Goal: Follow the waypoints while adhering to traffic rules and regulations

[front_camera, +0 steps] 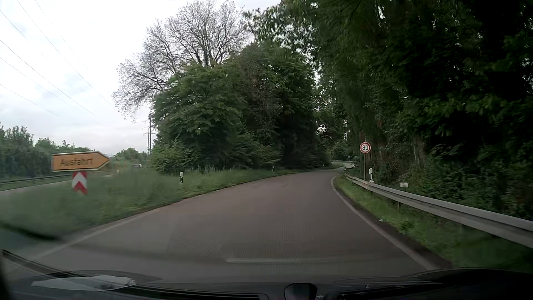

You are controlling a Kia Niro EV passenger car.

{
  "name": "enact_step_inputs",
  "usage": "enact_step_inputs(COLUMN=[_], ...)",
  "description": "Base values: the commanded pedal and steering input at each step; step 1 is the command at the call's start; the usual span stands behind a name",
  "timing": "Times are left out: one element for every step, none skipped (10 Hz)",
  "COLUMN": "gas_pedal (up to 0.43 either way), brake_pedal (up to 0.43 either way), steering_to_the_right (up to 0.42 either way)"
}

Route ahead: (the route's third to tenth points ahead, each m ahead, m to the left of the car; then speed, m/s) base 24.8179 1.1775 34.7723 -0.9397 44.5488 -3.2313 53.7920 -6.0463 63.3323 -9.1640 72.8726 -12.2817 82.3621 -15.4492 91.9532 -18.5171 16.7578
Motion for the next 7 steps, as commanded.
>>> enact_step_inputs(gas_pedal=[0.000, 0.000, 0.000, 0.000, 0.000, 0.000, 0.000], brake_pedal=[0.000, 0.000, 0.000, 0.000, 0.000, 0.000, 0.000], steering_to_the_right=[0.034, 0.035, 0.034, 0.035, 0.035, 0.038, 0.040])
